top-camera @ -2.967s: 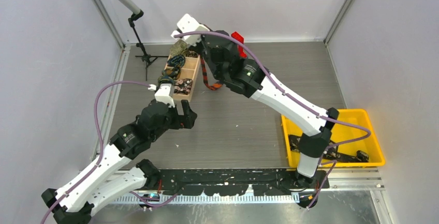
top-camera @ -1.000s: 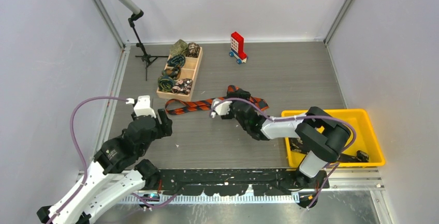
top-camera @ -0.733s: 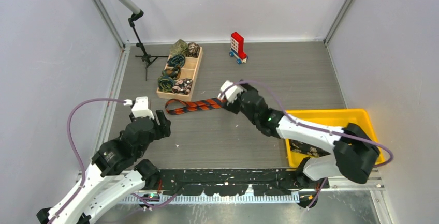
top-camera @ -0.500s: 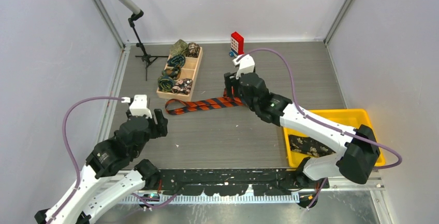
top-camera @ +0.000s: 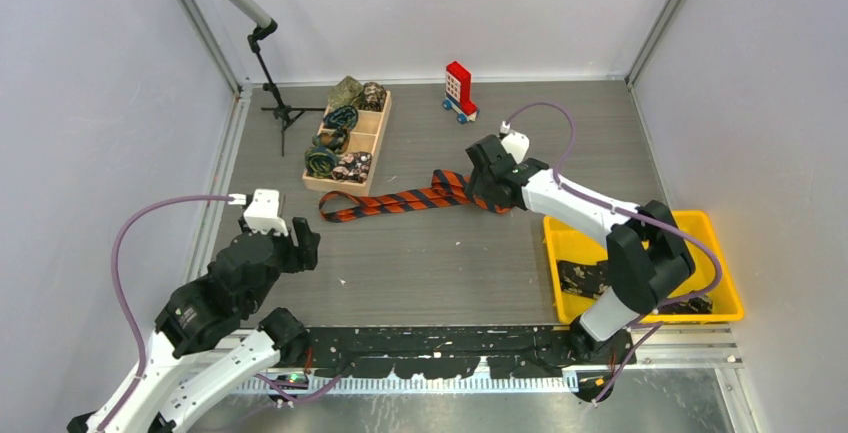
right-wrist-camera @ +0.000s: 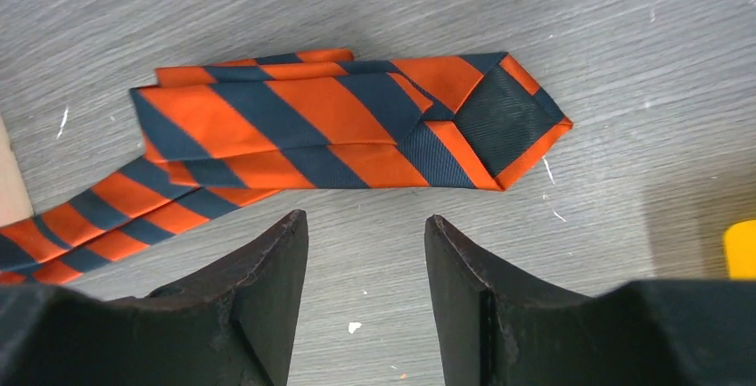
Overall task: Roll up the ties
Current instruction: Flatten out the tie at the center of the board.
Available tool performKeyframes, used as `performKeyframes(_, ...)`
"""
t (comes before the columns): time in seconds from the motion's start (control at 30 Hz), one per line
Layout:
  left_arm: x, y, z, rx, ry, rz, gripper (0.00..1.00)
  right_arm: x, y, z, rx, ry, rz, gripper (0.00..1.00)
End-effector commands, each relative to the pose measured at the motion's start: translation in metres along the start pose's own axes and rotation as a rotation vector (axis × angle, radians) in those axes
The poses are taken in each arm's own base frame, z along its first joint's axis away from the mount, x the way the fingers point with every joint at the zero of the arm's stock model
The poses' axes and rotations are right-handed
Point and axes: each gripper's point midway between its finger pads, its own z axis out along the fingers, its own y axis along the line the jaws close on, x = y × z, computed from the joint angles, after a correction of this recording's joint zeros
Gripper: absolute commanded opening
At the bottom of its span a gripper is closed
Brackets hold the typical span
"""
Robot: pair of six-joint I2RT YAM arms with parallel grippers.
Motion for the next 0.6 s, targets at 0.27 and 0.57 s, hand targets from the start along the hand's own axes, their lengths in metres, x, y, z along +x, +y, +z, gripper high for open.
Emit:
performKeyframes(0.27, -0.004, 0.006, -0.005, -0.010, -0.036, -0.017, 0.64, 0.012, -0.016, 0.060, -0.018, 0.174, 0.172, 0.51)
performKeyframes(0.57, -0.004, 0.007, -0.005, -0.016, -0.040, -0.016, 0.63, 0.017, -0.066, 0.094, 0.090, 0.236, 0.237, 0.49)
